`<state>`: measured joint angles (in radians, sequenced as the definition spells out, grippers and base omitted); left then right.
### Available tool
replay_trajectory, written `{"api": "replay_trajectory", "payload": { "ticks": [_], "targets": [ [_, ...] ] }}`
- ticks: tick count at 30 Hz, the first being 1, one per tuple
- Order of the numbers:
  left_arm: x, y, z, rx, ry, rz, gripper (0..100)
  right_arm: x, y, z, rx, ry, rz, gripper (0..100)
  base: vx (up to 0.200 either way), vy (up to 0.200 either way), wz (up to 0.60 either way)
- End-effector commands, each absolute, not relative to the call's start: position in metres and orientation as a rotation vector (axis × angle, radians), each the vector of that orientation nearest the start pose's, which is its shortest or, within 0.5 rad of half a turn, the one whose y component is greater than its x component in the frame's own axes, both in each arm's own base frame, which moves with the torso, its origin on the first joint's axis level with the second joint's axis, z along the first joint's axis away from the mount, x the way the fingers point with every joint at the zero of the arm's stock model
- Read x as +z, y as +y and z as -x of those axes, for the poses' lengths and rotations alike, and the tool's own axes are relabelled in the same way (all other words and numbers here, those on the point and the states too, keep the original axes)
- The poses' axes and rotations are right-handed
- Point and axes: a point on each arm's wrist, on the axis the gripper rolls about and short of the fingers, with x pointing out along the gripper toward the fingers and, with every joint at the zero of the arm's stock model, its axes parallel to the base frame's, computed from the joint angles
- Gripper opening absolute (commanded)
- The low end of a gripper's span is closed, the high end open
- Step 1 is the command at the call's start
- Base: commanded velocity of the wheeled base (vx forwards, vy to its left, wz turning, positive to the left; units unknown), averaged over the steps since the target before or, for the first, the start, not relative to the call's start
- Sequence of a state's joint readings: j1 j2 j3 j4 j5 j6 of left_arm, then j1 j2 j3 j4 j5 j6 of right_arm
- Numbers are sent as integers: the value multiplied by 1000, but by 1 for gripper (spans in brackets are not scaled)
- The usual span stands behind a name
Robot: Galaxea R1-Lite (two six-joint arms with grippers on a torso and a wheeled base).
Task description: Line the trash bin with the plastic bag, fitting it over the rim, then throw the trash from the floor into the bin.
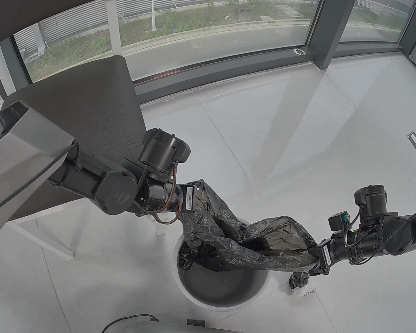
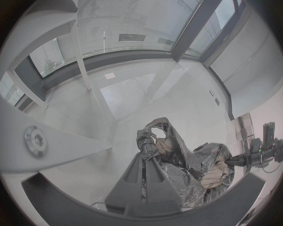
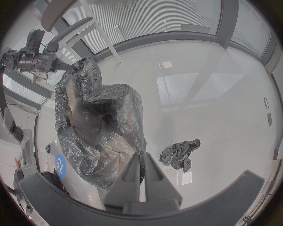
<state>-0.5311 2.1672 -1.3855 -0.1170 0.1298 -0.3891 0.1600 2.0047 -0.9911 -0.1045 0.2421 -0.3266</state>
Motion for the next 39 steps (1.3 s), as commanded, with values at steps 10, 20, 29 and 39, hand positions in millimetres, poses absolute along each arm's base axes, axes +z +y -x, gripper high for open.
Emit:
{"api": "replay_trajectory", "payload": {
  "ticks": [10,20,29,39],
  "targets": [
    [115,-216,-374,-212,686,206,0,91,30,-321,493,923,293,0,0,0,0],
    [106,-225,-370,-224,702,187,0,87,33,-321,511,928,313,0,0,0,0],
    [104,-225,-372,-215,701,187,0,89,36,-323,514,879,327,100,0,0,0],
    [99,-225,-370,-198,712,173,0,112,67,-317,591,789,375,100,0,0,0]
  ]
}}
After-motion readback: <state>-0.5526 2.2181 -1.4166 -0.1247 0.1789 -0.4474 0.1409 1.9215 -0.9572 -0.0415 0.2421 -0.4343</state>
